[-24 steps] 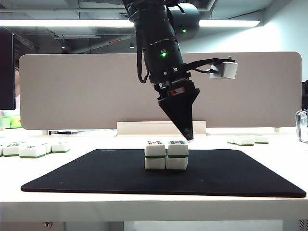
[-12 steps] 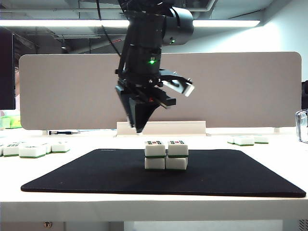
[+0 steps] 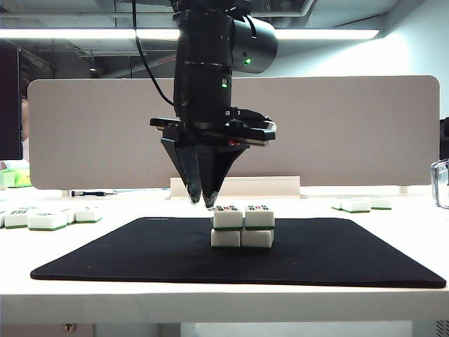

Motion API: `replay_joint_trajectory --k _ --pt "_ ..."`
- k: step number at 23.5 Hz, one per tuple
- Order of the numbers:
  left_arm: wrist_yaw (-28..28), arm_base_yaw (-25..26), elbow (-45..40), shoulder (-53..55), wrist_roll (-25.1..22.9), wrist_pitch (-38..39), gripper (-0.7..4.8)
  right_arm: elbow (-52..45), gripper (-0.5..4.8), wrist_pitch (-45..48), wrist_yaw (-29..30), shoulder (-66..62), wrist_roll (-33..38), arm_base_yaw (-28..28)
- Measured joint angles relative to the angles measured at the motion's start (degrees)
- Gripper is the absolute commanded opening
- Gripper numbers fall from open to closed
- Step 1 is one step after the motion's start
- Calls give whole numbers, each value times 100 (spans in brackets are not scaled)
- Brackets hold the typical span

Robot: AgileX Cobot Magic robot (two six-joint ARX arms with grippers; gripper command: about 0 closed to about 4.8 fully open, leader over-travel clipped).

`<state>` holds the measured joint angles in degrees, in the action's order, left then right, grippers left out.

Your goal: Arrange four mahjong tiles into a neat stack, creating two layers of paired tiles.

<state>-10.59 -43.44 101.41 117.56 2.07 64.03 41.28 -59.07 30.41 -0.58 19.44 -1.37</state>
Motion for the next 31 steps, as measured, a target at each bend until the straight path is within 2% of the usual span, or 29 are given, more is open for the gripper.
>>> replay_joint_trajectory --k 6,10,21,25,31 --pt "2 15 0 0 17 -79 110 0 -1 0 0 0 0 0" --pt "-291 22 0 13 15 -166 110 2 -1 0 0 0 0 0" --pt "-398 22 0 24 4 -417 110 2 -1 0 0 0 0 0" --pt "-927 24 0 -111 -7 11 110 0 -1 0 -2 0 0 0" --pt "-1003 28 0 -715 -7 1335 76 2 -1 -330 0 0 2 0"
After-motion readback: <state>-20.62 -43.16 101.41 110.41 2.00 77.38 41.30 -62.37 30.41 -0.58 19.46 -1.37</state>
